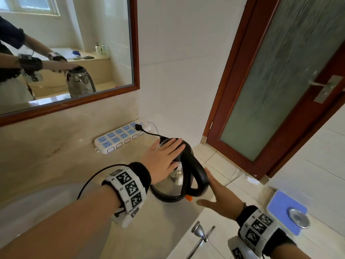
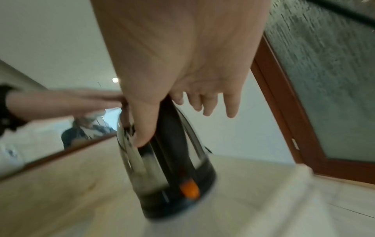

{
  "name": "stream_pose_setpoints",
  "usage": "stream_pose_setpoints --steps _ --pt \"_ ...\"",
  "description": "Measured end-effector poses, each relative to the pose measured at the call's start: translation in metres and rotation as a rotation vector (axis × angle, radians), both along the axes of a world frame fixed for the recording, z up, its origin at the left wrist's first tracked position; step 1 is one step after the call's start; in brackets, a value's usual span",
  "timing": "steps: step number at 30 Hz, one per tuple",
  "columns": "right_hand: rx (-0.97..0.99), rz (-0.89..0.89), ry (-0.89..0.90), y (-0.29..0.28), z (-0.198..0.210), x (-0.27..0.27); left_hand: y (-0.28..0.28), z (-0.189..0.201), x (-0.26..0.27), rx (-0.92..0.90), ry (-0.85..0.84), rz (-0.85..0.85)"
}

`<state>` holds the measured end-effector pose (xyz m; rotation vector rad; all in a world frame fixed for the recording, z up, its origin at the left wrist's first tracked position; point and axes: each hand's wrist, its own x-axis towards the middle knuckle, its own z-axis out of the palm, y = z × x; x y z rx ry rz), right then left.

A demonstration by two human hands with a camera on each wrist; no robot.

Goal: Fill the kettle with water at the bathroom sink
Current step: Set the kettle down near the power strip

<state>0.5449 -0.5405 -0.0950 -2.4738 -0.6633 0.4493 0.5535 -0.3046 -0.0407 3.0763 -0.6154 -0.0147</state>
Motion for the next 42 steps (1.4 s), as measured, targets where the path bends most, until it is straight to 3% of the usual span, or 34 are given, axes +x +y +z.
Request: stream_pose_setpoints --steps 6,13,23,26,30,32,35,38,42 --pt "-0.312 0.109 0.056 0.000 -0.044 -0.031 -0.001 0.008 -0.001 0.074 -0.007 -0.009" --pt "-0.440 0.202 0.056 0.016 -0.059 -0.031 0.000 0.003 -0.003 0.073 -0.030 -0.011" --pt "-0.486 0.131 0.091 0.020 -0.067 -0.035 0.000 -0.001 -0.003 0.080 -0.028 0.005" --pt "-0.325 0.022 0.033 0.019 -0.053 -0.030 0.002 -0.001 -0.002 0.064 -0.030 0.003" --pt "-0.176 -0.290 -0.107 0.008 -0.018 -0.012 0.003 -0.001 -0.001 0.075 -0.016 0.002" --pt "-0.044 -0.409 -0.076 0.001 0.000 -0.001 0.003 0.001 -0.002 0.068 -0.010 -0.001" --pt "0.134 -0.361 0.022 0.016 0.033 0.003 0.004 0.007 -0.002 0.054 0.005 -0.004" --pt "0.035 -0.240 -0.054 0.049 0.053 0.006 0.011 0.016 -0.006 0.080 0.020 0.008" --pt "-0.100 -0.204 -0.137 0.085 0.080 0.017 0.044 0.031 -0.022 0.091 0.066 0.051"
